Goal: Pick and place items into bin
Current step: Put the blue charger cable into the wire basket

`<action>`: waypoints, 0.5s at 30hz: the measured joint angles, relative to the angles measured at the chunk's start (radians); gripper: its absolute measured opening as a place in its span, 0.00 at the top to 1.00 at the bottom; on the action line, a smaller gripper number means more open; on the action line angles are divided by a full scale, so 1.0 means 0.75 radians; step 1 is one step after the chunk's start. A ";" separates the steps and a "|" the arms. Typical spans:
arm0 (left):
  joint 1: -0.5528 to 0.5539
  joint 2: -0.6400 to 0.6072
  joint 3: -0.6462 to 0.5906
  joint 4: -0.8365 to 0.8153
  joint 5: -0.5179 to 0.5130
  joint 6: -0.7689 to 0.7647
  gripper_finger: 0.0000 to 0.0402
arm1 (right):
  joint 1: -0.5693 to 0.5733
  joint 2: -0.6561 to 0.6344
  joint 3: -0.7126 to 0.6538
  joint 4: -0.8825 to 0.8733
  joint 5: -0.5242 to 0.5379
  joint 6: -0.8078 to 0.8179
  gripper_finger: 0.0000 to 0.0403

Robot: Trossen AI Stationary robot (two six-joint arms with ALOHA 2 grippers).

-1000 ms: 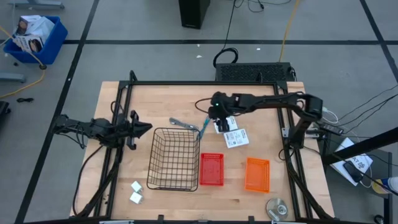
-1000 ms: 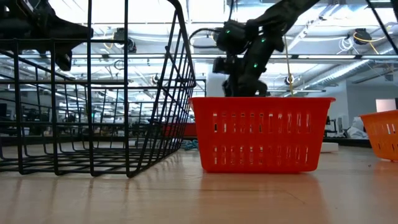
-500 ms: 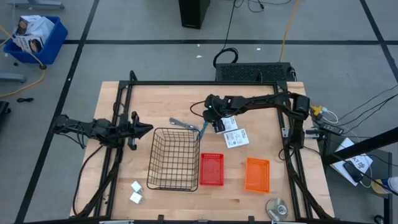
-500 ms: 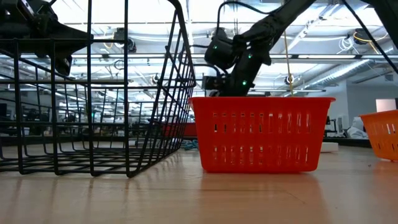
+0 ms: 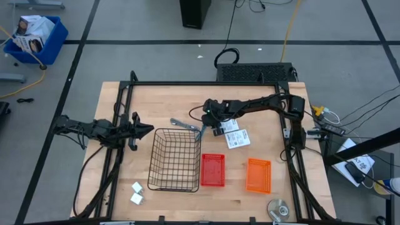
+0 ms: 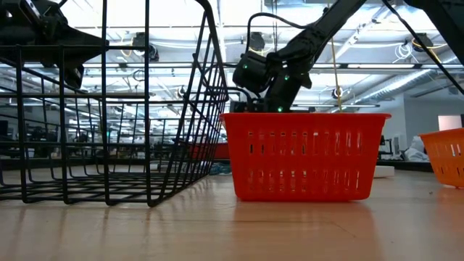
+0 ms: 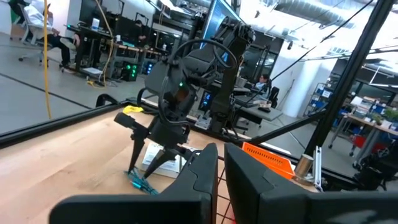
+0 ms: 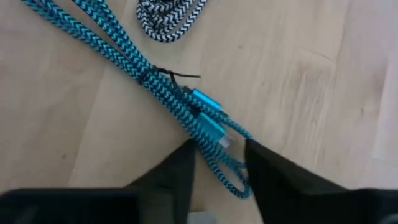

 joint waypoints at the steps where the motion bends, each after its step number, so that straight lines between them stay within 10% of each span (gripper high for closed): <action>1: 0.000 0.000 0.000 0.000 0.000 0.000 0.92 | 0.000 0.000 0.000 -0.003 0.000 0.013 0.76; 5: 0.000 0.000 0.000 0.000 0.000 -0.009 0.92 | 0.000 0.000 -0.001 -0.005 0.021 0.074 0.97; 15: 0.000 0.000 0.000 0.001 -0.001 -0.068 0.92 | 0.014 -0.174 -0.005 -0.002 0.328 0.141 0.99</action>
